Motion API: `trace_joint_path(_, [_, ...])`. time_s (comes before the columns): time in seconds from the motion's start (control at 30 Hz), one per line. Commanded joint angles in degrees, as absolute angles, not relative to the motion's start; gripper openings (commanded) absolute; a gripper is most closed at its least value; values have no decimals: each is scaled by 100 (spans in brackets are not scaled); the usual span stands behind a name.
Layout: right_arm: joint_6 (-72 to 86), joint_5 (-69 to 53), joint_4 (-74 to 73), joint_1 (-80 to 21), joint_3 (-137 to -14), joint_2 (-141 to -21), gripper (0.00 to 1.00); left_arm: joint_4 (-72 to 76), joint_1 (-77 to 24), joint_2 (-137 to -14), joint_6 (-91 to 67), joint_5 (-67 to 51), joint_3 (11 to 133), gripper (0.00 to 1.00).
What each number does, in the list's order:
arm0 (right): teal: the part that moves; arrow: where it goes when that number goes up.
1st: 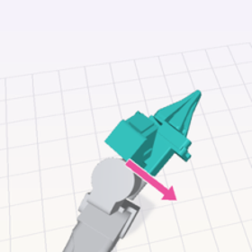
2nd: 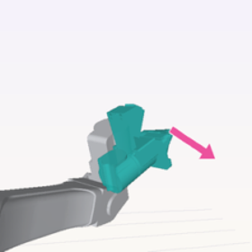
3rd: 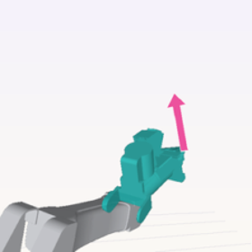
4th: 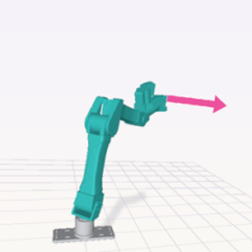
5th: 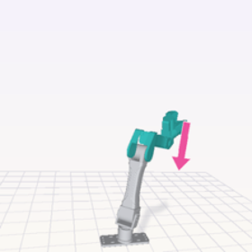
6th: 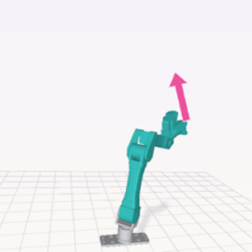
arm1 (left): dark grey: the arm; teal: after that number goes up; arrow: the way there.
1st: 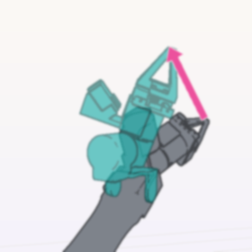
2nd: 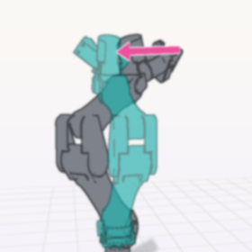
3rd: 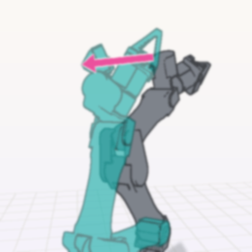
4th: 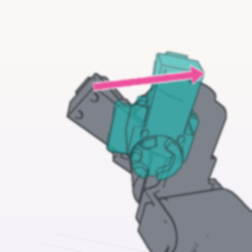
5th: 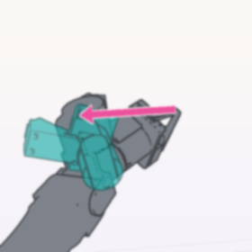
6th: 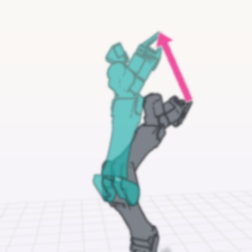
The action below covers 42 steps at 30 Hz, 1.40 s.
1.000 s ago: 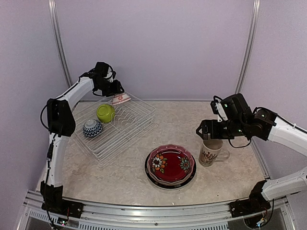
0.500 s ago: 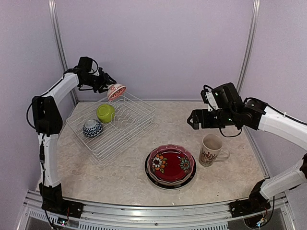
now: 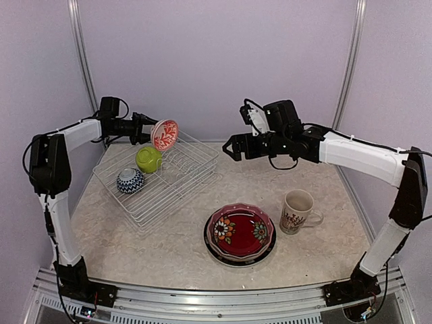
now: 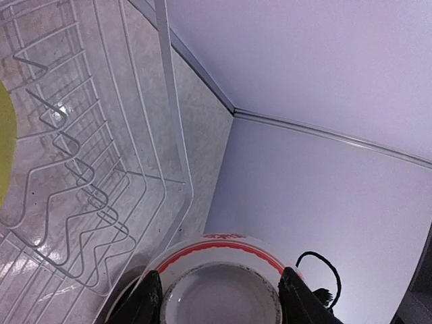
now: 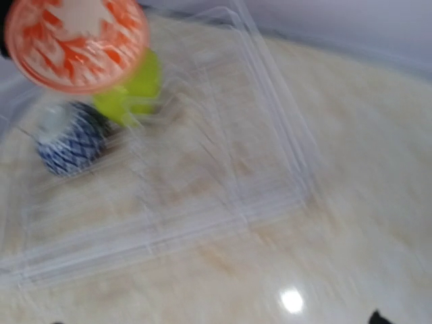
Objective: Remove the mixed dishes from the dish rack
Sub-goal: Pass from the left arm to the right
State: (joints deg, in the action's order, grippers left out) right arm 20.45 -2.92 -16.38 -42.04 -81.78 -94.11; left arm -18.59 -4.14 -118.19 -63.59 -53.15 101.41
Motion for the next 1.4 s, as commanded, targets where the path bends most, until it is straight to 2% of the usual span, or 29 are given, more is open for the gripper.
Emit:
trace_joint_path(0.0, [1610, -1122, -297, -4183, -8626, -10084, 95, 313, -417, -11191, -8251, -6141, 9344, 13])
trace_joint_path(0.1, [1527, -1405, 282, -4177, -8960, -10616, 95, 1224, -483, -11063, -8962, -6331, 8832, 13])
trace_joint_path(0.27, [1845, -1710, 690, -4179, -9926, -11576, 94, 1557, -679, -10822, -9173, -6400, 8429, 13])
trace_joint_path(0.4, [2196, -1905, 1285, -4169, -10174, -12066, 94, 2341, -908, -10776, -9743, -6452, 7985, 13])
trace_joint_path(0.6, [2546, -2204, 1542, -4166, -10428, -12482, 85, 3335, -1333, -10775, -10420, -6447, 7501, 14])
trace_joint_path(0.7, [2699, -2353, 1738, -4158, -10337, -12557, 73, 3745, -1497, -10814, -10692, -6431, 7424, 14])
trace_joint_path(0.73, [2779, -2376, 1781, -4163, -10312, -12566, 65, 3820, -1540, -10825, -10738, -6430, 7419, 14])
trace_joint_path(0.8, [2951, -2416, 1882, -4161, -10224, -12573, 42, 3832, -1602, -10845, -10705, -6404, 7390, 14])
trace_joint_path(0.87, [3123, -2427, 2045, -4164, -10038, -12505, 23, 3802, -1640, -10829, -10627, -6394, 7335, 14])
trace_joint_path(0.97, [3313, -2310, 2298, -4163, -9634, -12230, 0, 3729, -1641, -10804, -10509, -6365, 7185, 14])
trace_joint_path(1.0, [3354, -2232, 2309, -4165, -9523, -12139, 0, 3727, -1629, -10794, -10460, -6356, 7120, 16])
trace_joint_path(1.1, [3273, -2011, 2015, -4163, -9309, -11859, 0, 3722, -1612, -10781, -10247, -6372, 7007, 28])
trace_joint_path(1.17, [3244, -1940, 1913, -4157, -9144, -11631, 0, 3629, -1580, -10739, -10051, -6342, 6937, 41])
trace_joint_path(1.27, [3168, -1800, 1880, -4125, -8691, -11182, 0, 3244, -1479, -10585, -9495, -6301, 6893, 67])
trace_joint_path(1.37, [3106, -1519, 1799, -4017, -8165, -10634, 0, 2305, -1355, -10346, -8564, -6215, 7016, 96])
